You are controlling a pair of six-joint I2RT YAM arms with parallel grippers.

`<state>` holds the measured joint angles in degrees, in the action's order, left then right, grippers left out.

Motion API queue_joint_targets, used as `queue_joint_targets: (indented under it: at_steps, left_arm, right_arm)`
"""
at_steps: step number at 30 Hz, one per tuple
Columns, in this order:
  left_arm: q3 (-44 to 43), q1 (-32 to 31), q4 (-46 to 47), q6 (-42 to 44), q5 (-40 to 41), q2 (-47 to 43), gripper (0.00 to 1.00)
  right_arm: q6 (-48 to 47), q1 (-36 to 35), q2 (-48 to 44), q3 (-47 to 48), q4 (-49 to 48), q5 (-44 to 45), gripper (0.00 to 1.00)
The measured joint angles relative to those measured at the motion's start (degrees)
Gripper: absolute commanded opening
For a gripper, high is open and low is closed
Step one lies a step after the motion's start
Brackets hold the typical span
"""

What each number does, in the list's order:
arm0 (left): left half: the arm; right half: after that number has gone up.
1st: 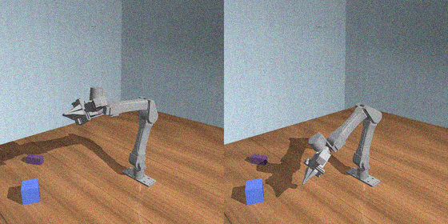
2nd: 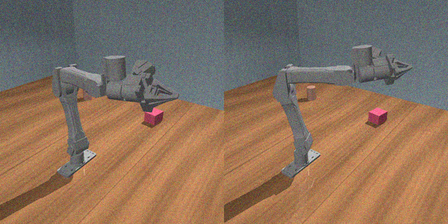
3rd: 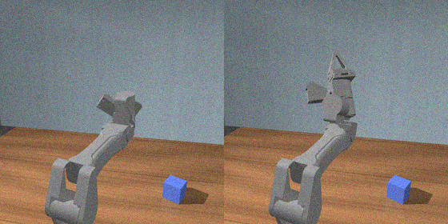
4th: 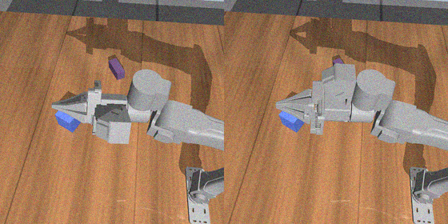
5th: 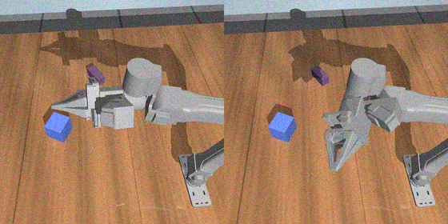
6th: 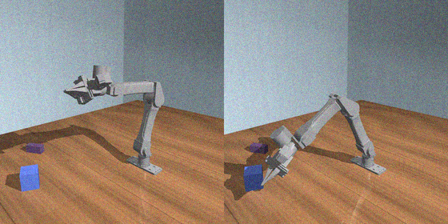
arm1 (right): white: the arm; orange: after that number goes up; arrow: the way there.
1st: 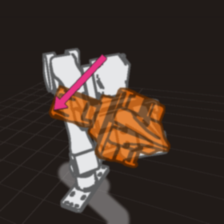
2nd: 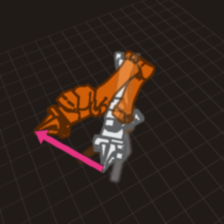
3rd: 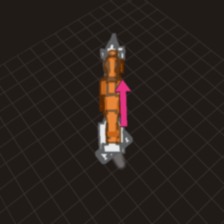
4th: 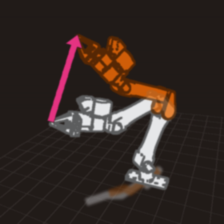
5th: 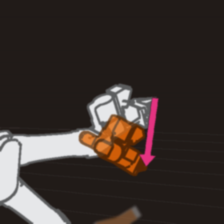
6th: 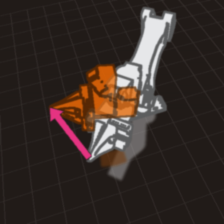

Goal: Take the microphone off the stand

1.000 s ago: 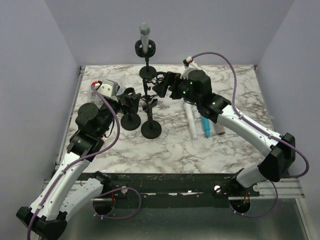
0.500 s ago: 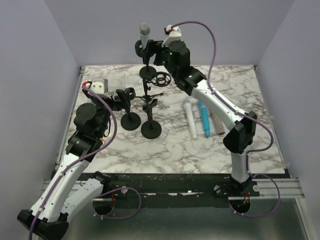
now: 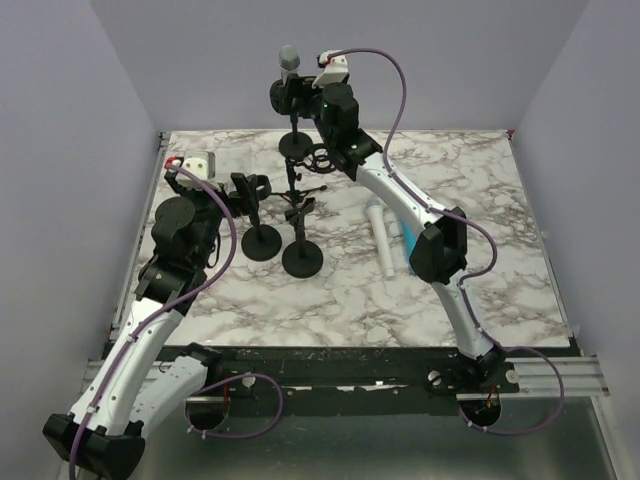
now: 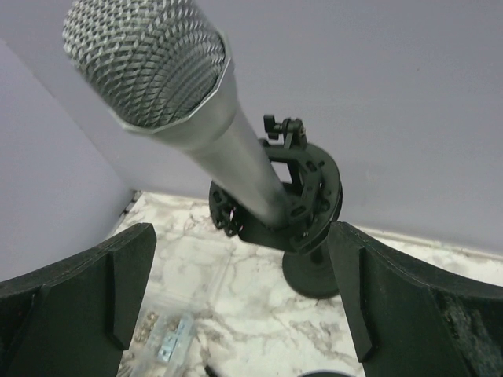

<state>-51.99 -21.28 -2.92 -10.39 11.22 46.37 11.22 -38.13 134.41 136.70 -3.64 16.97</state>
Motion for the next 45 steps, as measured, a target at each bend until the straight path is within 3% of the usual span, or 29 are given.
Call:
queue_joint_targets:
  at_steps: [7,18,23,28,32,38,45]
  left_arm:
    - [0.0,3.5,0.0,-2.8,-4.3,1.3,0.98]
    - [0.0,8.9,0.0,-7.7,-11.9,4.5,0.98]
    - [-0.1,10.6,0.0,-9.0,-14.8,5.6,0.98]
    - [-0.5,11.8,0.1,-9.7,-18.4,6.9,0.97]
    - [-0.9,12.6,0.2,-10.4,-20.5,7.8,0.97]
    - [-0.9,12.7,0.2,-10.6,-21.9,8.2,0.97]
    - [-0.9,12.7,0.2,-10.6,-22.5,8.2,0.97]
  right_arm:
    - [-0.9,0.9,5.5,4.0,-6.5,0.0,0.89]
    - [-3.8,1.0,11.6,8.4,-14.3,-0.2,0.85]
    - [-4.9,0.9,13.5,9.7,-17.4,-1.2,0.72]
    - [-5.9,0.9,14.4,10.2,-18.3,-2.1,0.44]
    - [-7.2,0.9,14.3,10.2,-19.5,-3.0,0.32]
    - [-8.3,1.0,13.2,10.4,-19.9,-3.4,0.3]
    - [-10.2,1.0,4.9,10.1,-19.6,-3.4,0.31]
